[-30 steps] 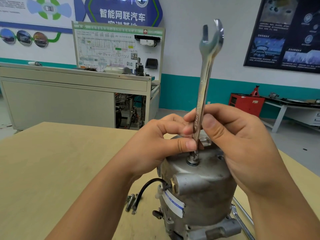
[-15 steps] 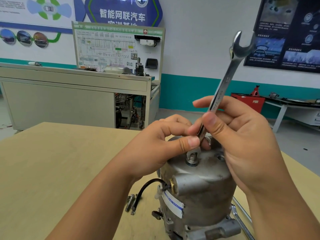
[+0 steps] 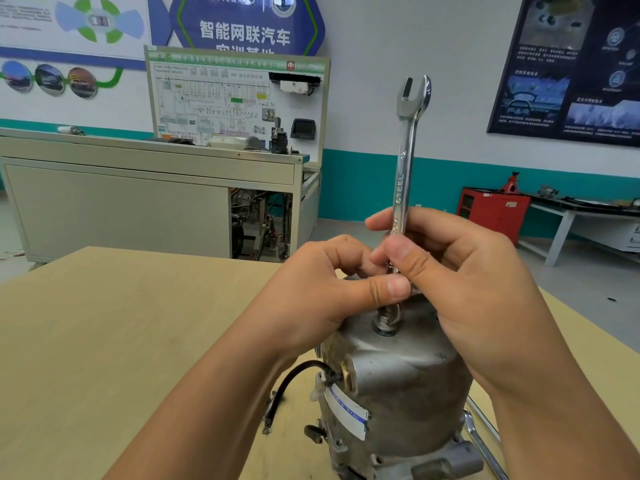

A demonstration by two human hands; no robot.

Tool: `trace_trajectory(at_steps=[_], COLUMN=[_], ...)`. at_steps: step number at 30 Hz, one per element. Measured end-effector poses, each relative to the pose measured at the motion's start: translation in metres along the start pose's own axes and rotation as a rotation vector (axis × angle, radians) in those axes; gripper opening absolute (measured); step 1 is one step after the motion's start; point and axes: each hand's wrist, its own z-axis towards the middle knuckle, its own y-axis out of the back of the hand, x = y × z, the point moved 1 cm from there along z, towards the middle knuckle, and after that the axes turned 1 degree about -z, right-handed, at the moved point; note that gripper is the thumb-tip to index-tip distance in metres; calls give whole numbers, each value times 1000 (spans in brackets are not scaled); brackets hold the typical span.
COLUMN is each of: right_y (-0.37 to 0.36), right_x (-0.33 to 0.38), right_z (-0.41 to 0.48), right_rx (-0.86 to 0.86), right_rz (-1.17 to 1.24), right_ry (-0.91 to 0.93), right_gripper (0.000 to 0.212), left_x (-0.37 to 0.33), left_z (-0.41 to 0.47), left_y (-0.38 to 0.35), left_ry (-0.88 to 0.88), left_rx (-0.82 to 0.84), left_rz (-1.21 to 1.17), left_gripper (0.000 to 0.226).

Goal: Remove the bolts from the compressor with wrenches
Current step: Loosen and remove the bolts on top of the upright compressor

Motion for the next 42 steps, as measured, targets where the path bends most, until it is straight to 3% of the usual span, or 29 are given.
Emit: trace_trajectory(at_steps=[4, 8, 14, 17, 21, 26, 32, 34, 38, 42], right_y=[-1, -3, -7, -7, -3, -1, 0, 0, -2, -3], right_x=[-2, -1, 2, 3, 3, 2, 4, 6, 5, 5], right_z=[1, 2, 1, 1, 1, 0, 0, -1, -2, -1], right_rx=[0, 27, 81, 117, 170, 213, 124, 67, -55, -60], right_rz=[27, 65, 30, 66, 165, 262, 214, 144, 9, 49], right_ry=[32, 61, 113, 132, 121, 95, 107, 124, 172, 172], right_gripper=[17, 25, 24, 20, 19, 18, 24, 25, 17, 19], left_x=[-1, -2, -2, 1, -2, 0, -7, -7, -3, 1], left_z=[1, 0, 0, 1, -1, -1, -4, -3, -1, -1], left_y=[0, 0, 4, 6, 7, 5, 1, 1, 0, 3], left_ry=[-1, -1, 11, 5, 9, -8, 34, 56, 46, 16], left_rx=[17, 36, 108, 173, 242, 192, 98, 49, 33, 89], left_rz=[-31, -64, -127, -137, -146, -151, -192, -201, -167, -188], left_gripper=[43, 39, 58, 30, 32, 22, 19, 28, 21, 18])
